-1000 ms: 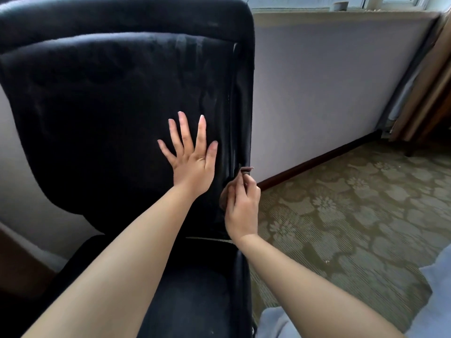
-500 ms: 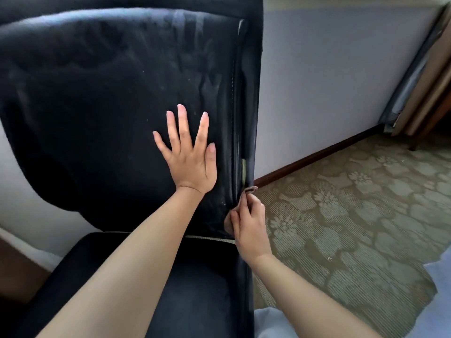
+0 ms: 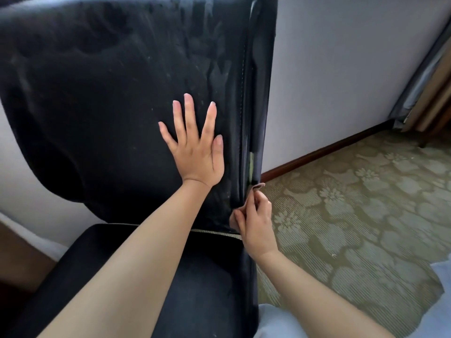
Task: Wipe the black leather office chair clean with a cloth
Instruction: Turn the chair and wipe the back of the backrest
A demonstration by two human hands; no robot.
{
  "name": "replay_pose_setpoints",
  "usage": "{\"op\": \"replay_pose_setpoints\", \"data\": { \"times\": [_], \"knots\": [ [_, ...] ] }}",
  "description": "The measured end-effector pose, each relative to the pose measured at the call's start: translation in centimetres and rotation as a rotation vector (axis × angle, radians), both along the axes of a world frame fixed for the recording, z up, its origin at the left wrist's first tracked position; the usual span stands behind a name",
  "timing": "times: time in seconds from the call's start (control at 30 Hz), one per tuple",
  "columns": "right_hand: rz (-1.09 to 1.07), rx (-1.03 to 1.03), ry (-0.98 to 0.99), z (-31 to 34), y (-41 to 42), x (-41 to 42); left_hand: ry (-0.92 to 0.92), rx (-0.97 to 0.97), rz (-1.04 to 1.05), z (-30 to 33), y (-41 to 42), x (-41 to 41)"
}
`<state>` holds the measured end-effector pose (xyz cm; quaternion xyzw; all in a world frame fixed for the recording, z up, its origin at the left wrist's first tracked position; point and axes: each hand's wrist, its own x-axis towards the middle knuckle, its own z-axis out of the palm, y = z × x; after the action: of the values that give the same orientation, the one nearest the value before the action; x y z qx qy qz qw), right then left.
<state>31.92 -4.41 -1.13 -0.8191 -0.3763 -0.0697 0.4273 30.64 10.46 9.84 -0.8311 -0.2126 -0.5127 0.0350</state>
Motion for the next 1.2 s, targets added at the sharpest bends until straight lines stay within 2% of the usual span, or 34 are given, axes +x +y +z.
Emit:
{"op": "replay_pose_setpoints", "data": {
  "times": [0.1, 0.2, 0.4, 0.67, 0.87, 1.0, 1.2],
  "knots": [
    [-0.078, 0.166, -0.040, 2.0, 1.2, -0.5, -0.012, -0.001, 0.003, 0.0, 0.1, 0.1],
    [-0.136, 0.260, 0.015, 3.5, 2.4, -0.9, -0.014, 0.005, 0.006, -0.1, 0.1, 0.1],
    [-0.085, 0.153, -0.076, 1.9, 1.7, -0.3, -0.003, 0.003, 0.010, 0.0, -0.1, -0.1],
    [-0.171, 0.288, 0.008, 5.8, 2.9, -0.5, -0.003, 0.006, 0.008, 0.1, -0.2, -0.3],
    [-0.084, 0.088, -0.250, 1.8, 1.4, 1.1, 0.001, -0.001, 0.015, 0.0, -0.3, -0.2],
    [-0.051, 0.098, -0.155, 1.5, 0.9, 0.4, 0.001, -0.005, 0.021, 0.0, -0.2, -0.2],
    [-0.102, 0.335, -0.064, 7.7, 2.6, 0.7, 0.000, 0.002, 0.008, 0.2, -0.5, -0.5]
  ]
}}
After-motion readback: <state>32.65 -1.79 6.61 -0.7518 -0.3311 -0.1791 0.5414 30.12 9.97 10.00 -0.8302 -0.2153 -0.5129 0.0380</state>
